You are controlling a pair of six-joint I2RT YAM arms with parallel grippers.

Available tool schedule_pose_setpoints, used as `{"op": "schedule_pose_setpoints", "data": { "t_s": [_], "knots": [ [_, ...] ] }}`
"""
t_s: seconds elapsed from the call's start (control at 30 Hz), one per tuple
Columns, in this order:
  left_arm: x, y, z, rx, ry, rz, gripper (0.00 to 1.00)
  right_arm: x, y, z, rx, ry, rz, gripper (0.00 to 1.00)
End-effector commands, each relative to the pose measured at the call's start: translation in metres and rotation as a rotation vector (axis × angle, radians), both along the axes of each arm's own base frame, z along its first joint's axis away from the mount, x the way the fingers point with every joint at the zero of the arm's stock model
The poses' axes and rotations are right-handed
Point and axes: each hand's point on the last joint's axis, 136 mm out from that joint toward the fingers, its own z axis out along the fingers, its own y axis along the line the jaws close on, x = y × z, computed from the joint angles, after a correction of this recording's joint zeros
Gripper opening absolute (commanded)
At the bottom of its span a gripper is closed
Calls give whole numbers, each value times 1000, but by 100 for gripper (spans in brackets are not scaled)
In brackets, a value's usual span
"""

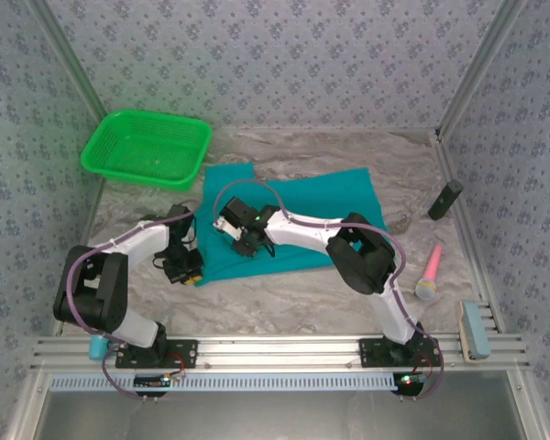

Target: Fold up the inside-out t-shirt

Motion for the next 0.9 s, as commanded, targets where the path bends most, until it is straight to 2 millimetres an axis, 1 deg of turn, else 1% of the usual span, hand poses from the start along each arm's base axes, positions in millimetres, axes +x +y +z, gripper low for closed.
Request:
{"op": "schedule_pose_setpoints", "data": {
  "t_s": [0.0, 0.03, 0.13, 0.27, 0.3, 0.33, 0.37, 0.4, 0.43, 0.47, 0.53, 0.6, 0.7, 0.73, 0.8, 0.83, 0.87],
  "knots": [
    [-13, 7, -10, 22, 41, 3, 12, 17, -6, 5, -19, -46, -71, 2],
    [-14, 7, -11, 23, 41, 1, 12, 23, -8, 9, -9, -57, -92, 0],
    [-18, 10, -13, 37, 45, 1, 12, 47, -15, 22, 29, -81, -153, 0],
    [-19, 10, -14, 35, 48, 2, 11, 85, -21, 29, 120, -16, -215, 0],
    [-18, 10, -14, 34, 47, 4, 11, 96, -23, 29, 143, 1, -235, 7],
    [-18, 10, -12, 31, 42, 4, 11, 106, -26, 28, 160, 13, -258, 19],
    [-16, 9, -11, 29, 39, 4, 11, 114, -30, 27, 169, 31, -281, 34],
    [-15, 8, -8, 22, 34, 6, 12, 122, -34, 29, 174, 49, -304, 39],
    [-13, 6, -5, 11, 26, 6, 13, 126, -40, 35, 176, 60, -329, 40],
    [-11, 3, 0, -6, 10, 7, 17, 127, -47, 44, 176, 65, -351, 40],
    [-7, -1, 11, -35, -24, 8, 20, 121, -51, 68, 226, 57, -363, 42],
    [-3, -4, 24, -52, -65, 10, 21, 100, -47, 87, 268, 86, -327, 45],
    [-1, -9, 43, -93, -115, 8, 22, 66, -44, 92, 262, 117, -295, 46],
    [0, -10, 51, -105, -134, 2, 22, 56, -48, 92, 252, 113, -302, 46],
    [2, -15, 66, -137, -178, -16, 22, 43, -61, 89, 231, 93, -354, 46],
    [4, -18, 74, -153, -203, -23, 22, 38, -74, 88, 215, 82, -417, 46],
    [7, -23, 82, -171, -225, -36, 22, 38, -92, 88, 200, 52, -500, 46]
  ]
}}
